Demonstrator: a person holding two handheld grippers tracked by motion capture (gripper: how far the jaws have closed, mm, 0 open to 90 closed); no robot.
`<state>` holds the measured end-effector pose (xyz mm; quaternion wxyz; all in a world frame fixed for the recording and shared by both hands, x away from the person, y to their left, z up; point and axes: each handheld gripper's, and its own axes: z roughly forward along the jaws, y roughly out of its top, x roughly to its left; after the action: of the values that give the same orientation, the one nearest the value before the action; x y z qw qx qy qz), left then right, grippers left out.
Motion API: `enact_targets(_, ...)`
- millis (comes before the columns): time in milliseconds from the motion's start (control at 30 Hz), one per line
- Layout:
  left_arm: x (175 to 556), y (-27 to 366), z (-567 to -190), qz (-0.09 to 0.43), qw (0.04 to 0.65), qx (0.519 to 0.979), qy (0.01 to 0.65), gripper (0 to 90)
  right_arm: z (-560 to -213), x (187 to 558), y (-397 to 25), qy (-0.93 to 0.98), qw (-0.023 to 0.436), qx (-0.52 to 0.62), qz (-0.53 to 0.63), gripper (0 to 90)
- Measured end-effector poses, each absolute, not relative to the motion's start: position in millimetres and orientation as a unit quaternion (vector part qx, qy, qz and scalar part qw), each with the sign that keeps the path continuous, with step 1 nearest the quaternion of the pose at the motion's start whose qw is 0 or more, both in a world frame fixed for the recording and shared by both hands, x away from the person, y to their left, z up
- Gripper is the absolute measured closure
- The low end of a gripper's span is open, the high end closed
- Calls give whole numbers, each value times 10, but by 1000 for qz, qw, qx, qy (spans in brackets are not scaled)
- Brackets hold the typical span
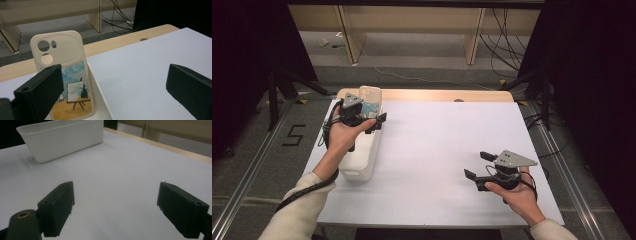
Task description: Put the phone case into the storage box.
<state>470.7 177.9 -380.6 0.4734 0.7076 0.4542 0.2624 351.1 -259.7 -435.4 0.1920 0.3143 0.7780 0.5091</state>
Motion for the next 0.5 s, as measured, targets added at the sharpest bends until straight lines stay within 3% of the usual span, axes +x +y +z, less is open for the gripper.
enact_targets(500, 4420, 1693, -3899, 249, 473, 729, 428, 7, -4348, 3518, -2607, 778, 193, 316, 508, 154)
